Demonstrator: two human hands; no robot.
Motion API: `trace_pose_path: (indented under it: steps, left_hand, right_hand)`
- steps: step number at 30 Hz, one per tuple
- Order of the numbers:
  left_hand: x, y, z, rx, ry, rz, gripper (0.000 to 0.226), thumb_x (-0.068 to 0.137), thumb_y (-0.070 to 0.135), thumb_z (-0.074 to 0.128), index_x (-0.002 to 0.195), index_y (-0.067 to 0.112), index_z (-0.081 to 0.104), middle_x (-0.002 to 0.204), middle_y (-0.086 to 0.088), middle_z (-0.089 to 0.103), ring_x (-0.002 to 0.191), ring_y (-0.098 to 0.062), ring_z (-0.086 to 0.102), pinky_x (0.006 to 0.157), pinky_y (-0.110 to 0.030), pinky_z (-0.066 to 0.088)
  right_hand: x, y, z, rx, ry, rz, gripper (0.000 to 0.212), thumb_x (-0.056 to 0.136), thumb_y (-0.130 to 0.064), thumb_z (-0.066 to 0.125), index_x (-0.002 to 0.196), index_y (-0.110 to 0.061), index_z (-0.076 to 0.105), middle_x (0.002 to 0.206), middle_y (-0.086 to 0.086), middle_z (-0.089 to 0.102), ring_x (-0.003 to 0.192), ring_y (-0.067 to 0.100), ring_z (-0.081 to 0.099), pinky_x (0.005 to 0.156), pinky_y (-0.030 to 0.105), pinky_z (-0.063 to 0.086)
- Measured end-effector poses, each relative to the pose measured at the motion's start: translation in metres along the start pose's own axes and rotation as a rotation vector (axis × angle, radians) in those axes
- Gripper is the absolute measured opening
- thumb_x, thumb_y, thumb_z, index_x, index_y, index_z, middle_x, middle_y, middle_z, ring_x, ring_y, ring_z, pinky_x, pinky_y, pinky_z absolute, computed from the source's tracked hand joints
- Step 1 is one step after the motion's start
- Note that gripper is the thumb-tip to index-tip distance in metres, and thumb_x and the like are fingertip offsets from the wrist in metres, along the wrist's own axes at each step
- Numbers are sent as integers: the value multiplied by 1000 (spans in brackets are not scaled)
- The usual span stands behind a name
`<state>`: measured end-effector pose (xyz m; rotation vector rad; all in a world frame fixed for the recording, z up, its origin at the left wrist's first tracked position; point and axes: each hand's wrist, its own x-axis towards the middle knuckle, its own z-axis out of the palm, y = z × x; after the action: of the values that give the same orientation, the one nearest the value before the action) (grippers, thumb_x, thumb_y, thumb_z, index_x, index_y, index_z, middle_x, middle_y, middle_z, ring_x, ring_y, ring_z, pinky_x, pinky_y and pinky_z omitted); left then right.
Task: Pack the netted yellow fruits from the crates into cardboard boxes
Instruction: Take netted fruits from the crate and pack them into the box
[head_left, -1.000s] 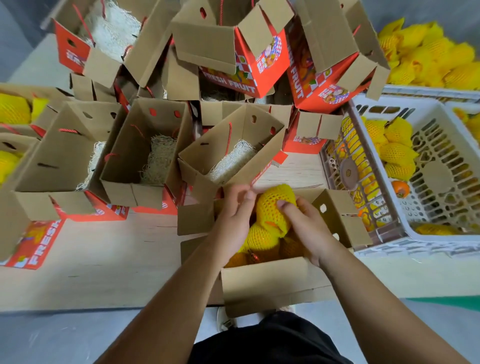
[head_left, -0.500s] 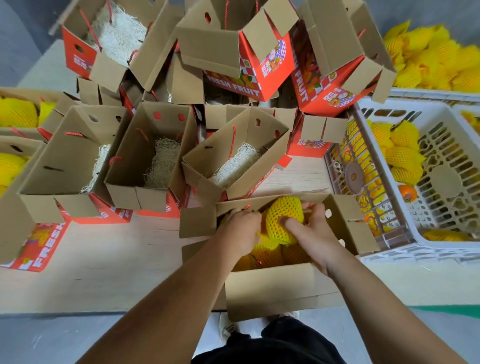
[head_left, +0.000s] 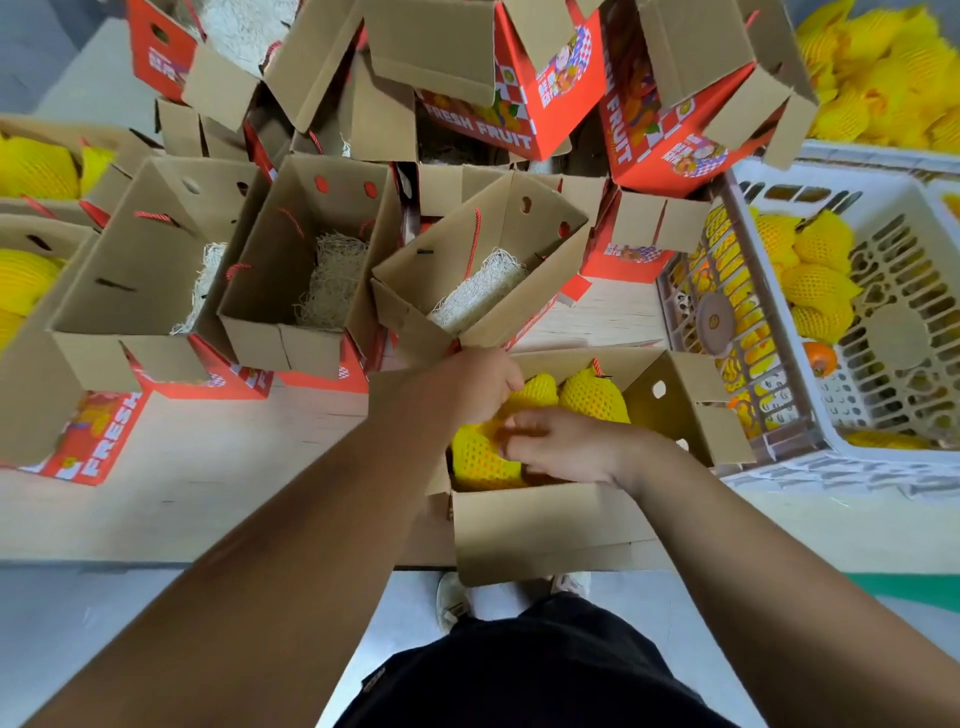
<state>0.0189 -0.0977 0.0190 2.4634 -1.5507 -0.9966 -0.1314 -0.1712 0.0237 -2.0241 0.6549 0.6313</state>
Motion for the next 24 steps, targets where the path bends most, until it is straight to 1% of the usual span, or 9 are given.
trace_pose_path:
  steps: [2,5,8,10,11,13,15,19,24]
  left_hand:
    - [9,1,-1,50,-30,-16,30,101,9,53,118,24,71,131,-4,67,122,-25,61,102,-34,44]
    - [14,1,14,68,-163,-14,19,99,2,53,83,13,57,124,-17,69,94,-19,64,90,-22,47]
    - [1,-3,25,140,187,35,12,91,10,54,87,22,56,85,-3,65,81,-25,64,70,-35,53]
    - [-7,-3,27,31,312,77,15,99,21,50,92,29,60,87,3,66,86,-25,66,74,-37,53]
    - [-7,-2,25,-73,318,82,18,102,25,50,100,32,67,97,5,71,95,-23,68,84,-38,53]
    - [-8,1,20,-275,344,90,21,103,27,54,112,29,73,110,6,74,108,-20,67,97,-40,50]
    - [-8,8,20,-326,433,99,17,101,28,56,106,31,73,102,12,73,105,-16,67,99,-42,47]
    - [-4,48,28,-446,585,227,11,96,23,60,97,26,70,89,14,66,89,-12,63,83,-42,53]
    - [30,126,23,-463,644,357,13,99,23,59,107,23,69,100,7,70,95,-14,66,82,-41,54]
  right_hand:
    - [8,-9,8,-106,-6,-10,26,96,-32,66,120,-25,60,113,3,64,104,23,63,94,36,52]
    - [18,-15,20,-155,12,16,30,96,-31,71,116,-16,55,119,6,62,109,26,60,93,34,48]
    - [21,-19,16,-286,-2,34,52,96,-42,69,136,-14,51,135,9,59,122,31,57,93,30,43]
    - [14,-21,6,-349,-2,54,69,95,-50,66,149,-14,43,145,8,54,129,31,53,96,30,42]
    - [10,-20,0,-335,22,48,65,95,-51,65,145,-14,47,140,6,57,125,30,56,91,29,42]
    - [1,-11,-9,-187,134,-25,36,96,-45,65,116,-16,60,106,0,67,99,22,62,76,30,43]
    - [-13,1,-16,47,290,-94,19,95,-36,67,94,-17,60,76,-7,61,72,14,56,67,31,42]
    - [-39,33,-41,264,570,-174,3,92,-21,68,94,-19,66,85,3,71,73,17,61,72,36,50]
    - [-63,85,-89,384,783,-213,10,93,-12,66,89,-20,61,80,3,68,72,11,60,71,36,51]
